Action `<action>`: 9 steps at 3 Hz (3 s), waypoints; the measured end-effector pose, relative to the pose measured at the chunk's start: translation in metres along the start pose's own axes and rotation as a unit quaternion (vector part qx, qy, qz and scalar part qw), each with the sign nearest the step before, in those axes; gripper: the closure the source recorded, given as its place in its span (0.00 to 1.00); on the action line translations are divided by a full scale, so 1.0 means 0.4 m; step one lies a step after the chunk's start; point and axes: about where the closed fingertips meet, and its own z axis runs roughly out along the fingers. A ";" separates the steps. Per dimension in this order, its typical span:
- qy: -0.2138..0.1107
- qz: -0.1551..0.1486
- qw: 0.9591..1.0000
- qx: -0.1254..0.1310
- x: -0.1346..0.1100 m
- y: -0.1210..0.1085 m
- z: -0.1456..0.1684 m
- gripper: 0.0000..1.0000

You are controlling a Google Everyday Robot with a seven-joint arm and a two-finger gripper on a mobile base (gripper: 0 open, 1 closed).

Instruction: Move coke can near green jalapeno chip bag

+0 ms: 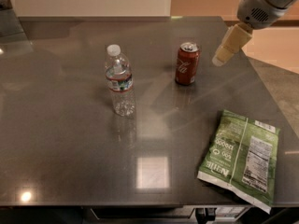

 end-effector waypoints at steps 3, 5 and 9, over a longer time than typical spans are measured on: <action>-0.044 0.038 0.995 -0.081 -0.077 0.003 0.193 0.00; -0.061 0.037 0.991 -0.111 -0.119 0.045 0.267 0.00; -0.091 0.012 0.985 -0.148 -0.154 0.166 0.177 0.88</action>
Offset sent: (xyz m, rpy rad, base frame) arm 0.0494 0.0405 -0.0535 0.1905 0.1362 0.0185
